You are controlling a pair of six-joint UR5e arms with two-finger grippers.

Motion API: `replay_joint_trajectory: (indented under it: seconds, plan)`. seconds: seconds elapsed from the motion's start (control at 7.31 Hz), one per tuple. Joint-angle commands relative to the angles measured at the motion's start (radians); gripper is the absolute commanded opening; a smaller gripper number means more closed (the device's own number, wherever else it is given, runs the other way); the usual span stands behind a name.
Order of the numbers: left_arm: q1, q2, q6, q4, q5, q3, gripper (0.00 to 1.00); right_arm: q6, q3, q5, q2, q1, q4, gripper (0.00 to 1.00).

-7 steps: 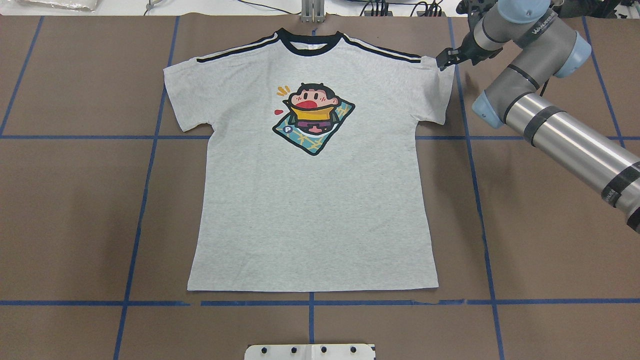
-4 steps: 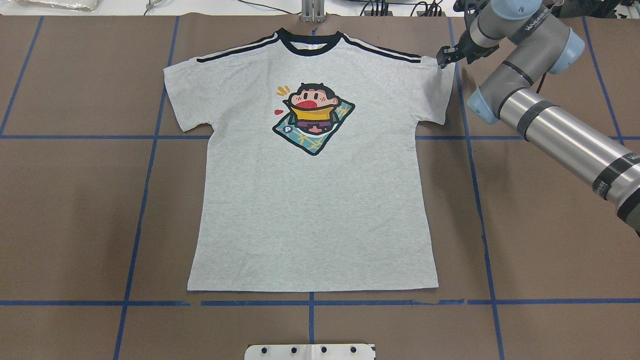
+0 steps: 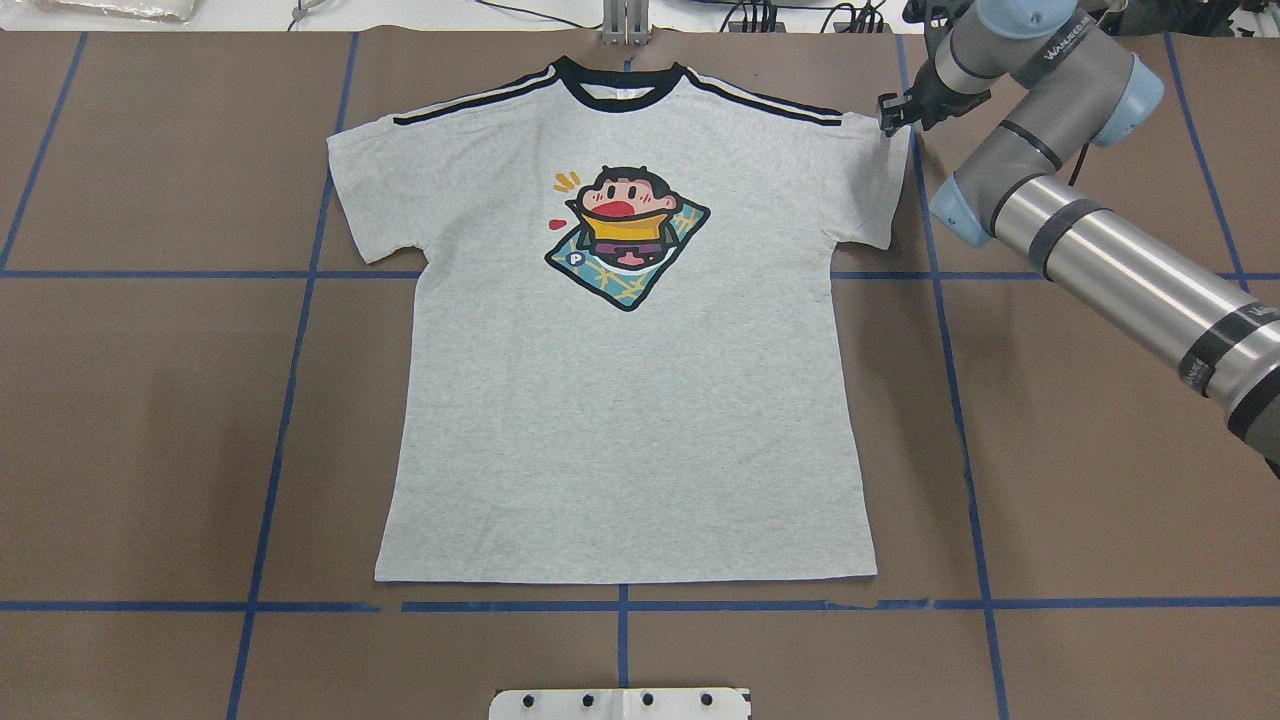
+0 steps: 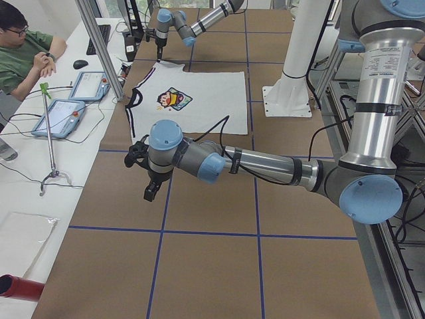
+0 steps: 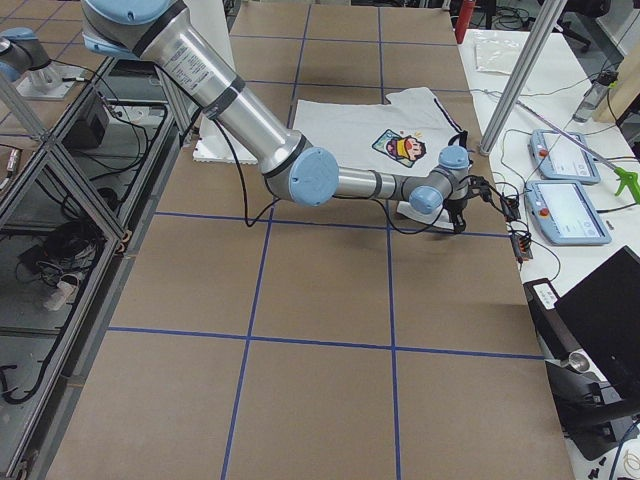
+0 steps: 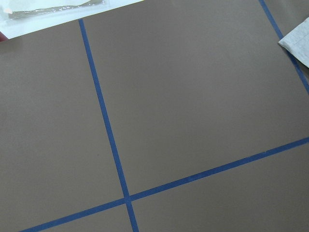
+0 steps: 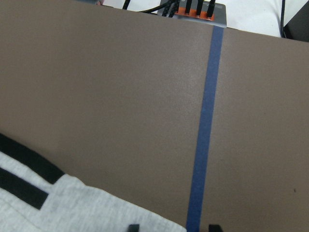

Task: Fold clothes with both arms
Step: 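Move the right gripper over the sleeve nearest it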

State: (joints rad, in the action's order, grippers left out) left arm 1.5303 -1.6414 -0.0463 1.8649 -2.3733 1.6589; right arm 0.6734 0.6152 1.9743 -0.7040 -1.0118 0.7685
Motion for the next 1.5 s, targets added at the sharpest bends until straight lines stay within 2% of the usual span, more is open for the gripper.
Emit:
replay_joint_trajectory:
  seconds: [0.0,0.41,0.82,1.23,1.37]
  plan:
    - [0.011,-0.005,-0.001,-0.006,-0.014,0.001,1.0,0.0,-0.003,0.0,0.001,0.004,0.0,0.57]
    - [0.034,-0.006,-0.001,-0.007,-0.038,-0.001,1.0,0.0,-0.003,0.0,0.001,0.007,0.0,0.51]
    - [0.034,-0.006,-0.001,-0.006,-0.04,-0.001,1.0,0.0,-0.003,0.0,0.0,0.007,0.0,0.5]
    - [0.036,-0.008,-0.001,-0.007,-0.04,-0.001,1.0,0.002,-0.003,0.0,0.0,0.007,0.002,0.2]
    - [0.036,-0.008,-0.001,-0.007,-0.04,-0.001,1.0,0.003,-0.002,0.001,0.0,0.005,0.002,0.14]
